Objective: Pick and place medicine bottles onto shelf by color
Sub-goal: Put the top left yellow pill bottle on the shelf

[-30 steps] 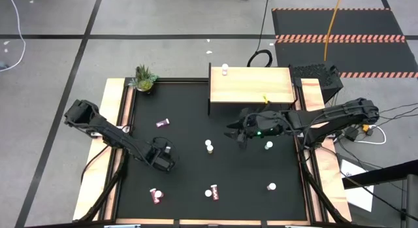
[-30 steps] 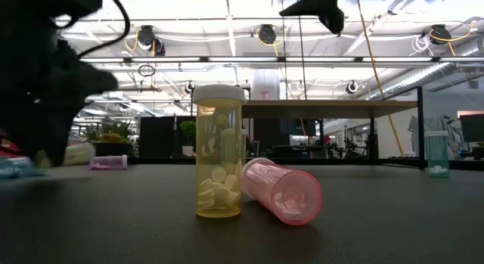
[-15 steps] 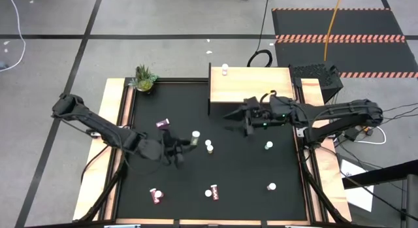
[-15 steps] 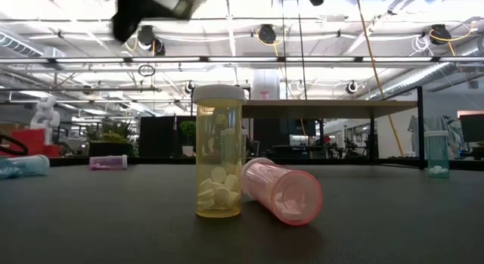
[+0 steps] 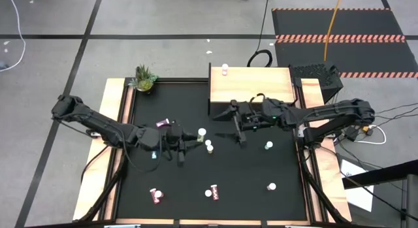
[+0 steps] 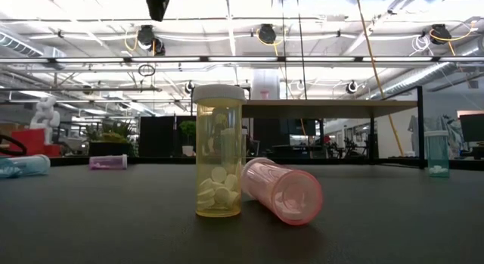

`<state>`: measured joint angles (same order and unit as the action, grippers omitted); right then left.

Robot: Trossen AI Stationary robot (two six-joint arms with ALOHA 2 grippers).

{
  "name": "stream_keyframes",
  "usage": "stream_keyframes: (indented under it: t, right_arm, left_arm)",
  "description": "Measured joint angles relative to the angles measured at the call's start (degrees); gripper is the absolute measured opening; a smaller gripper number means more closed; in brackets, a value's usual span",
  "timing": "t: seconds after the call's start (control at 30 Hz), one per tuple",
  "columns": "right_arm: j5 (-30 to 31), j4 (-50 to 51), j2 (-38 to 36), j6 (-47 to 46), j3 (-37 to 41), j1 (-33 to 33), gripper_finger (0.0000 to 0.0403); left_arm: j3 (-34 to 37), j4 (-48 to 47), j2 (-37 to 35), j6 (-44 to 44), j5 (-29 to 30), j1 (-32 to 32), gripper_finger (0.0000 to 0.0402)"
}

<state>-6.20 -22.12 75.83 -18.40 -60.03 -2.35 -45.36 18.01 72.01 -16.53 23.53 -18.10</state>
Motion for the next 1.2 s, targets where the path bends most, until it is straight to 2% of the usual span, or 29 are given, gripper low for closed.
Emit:
stream_keyframes:
  t: [0.27,0.53,0.8,1.0,1.2]
  right_arm:
    - [-3.4,-3.3,5.0,0.1,0.0,2.7,0.029]
    - [-7.4,-6.0,8.5,-0.7,0.0,5.1,0.0259]
    - [-7.7,-7.2,8.6,-1.6,0.0,6.9,0.0217]
    - [-10.6,-6.4,8.6,-3.0,0.0,7.7,0.0186]
    - [-12.0,-6.3,8.6,-3.0,0.0,7.7,0.0177]
  left_arm:
    - [0.0,-0.2,0.0,1.2,-2.5,4.1,0.0103]
    - [0.0,-0.3,0.3,1.4,-4.5,6.6,0.0104]
    - [0.0,-0.7,0.8,1.5,-5.7,7.3,0.0104]
    - [0.0,-1.2,0.8,1.7,-5.7,7.3,0.0104]
    - [0.0,-1.5,0.8,1.6,-5.5,7.3,0.0104]
